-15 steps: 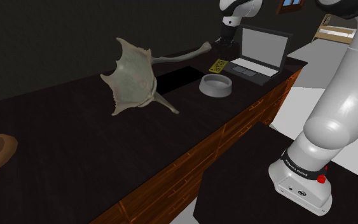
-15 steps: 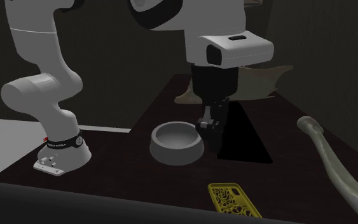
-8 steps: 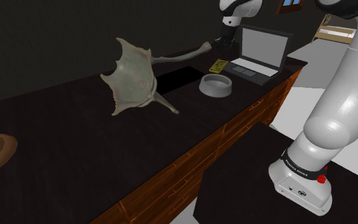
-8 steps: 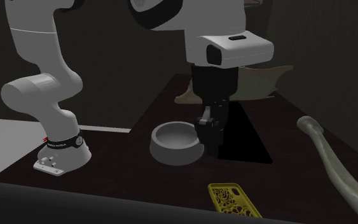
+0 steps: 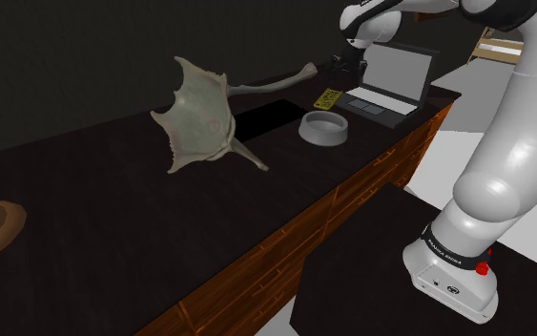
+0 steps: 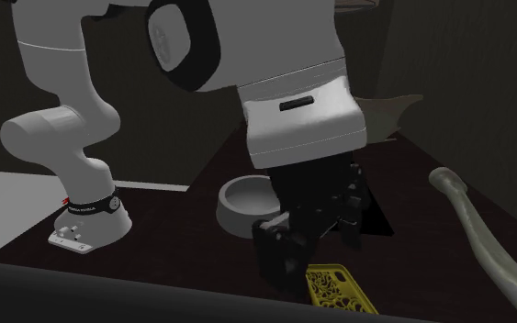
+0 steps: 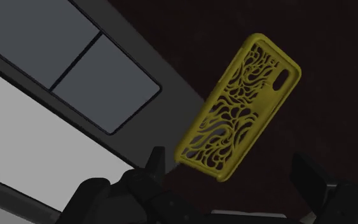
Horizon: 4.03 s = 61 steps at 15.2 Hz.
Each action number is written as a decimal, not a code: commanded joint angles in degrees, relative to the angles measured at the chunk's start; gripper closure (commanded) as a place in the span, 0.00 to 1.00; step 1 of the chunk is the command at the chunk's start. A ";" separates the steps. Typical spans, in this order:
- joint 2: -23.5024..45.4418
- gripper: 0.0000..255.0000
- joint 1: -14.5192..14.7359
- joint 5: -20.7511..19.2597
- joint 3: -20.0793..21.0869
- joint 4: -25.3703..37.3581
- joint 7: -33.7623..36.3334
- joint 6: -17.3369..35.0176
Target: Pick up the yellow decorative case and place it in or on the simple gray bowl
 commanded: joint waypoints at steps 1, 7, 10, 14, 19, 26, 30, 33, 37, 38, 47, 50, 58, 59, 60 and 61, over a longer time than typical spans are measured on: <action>0.80 0.00 -0.91 1.60 -1.20 -1.09 3.64 4.76; 3.98 0.00 -1.90 4.47 -1.50 -1.63 5.53 10.35; 5.97 0.00 -2.33 5.66 -0.96 -1.09 4.77 11.66; 6.36 0.00 -2.43 5.89 -0.84 -0.97 4.63 11.90; 6.36 1.00 -2.43 5.89 -0.84 -0.97 4.63 11.90; 6.36 1.00 -2.43 5.89 -0.84 -0.97 4.62 11.90; 5.61 1.00 -2.22 5.21 -1.16 -0.42 5.18 10.66; 4.56 1.00 -1.95 4.26 -1.58 0.52 5.97 8.76; 3.29 1.00 -1.66 3.10 -2.04 1.97 6.94 6.17; 3.00 1.00 -1.60 2.83 -2.15 2.36 7.17 5.52; 0.86 1.00 -1.28 0.80 -2.82 6.56 8.94 -0.58; 0.36 1.00 -1.23 0.28 -2.98 8.22 9.42 -2.69; -15.62 1.00 3.46 -9.54 -1.48 -8.37 19.14 -0.28; -17.78 1.00 3.77 -10.87 -0.91 -10.43 20.67 -0.22; -19.91 1.00 3.94 -12.13 -0.22 -12.41 22.18 -0.24; -22.00 1.00 4.10 -13.31 0.49 -14.30 23.68 -0.35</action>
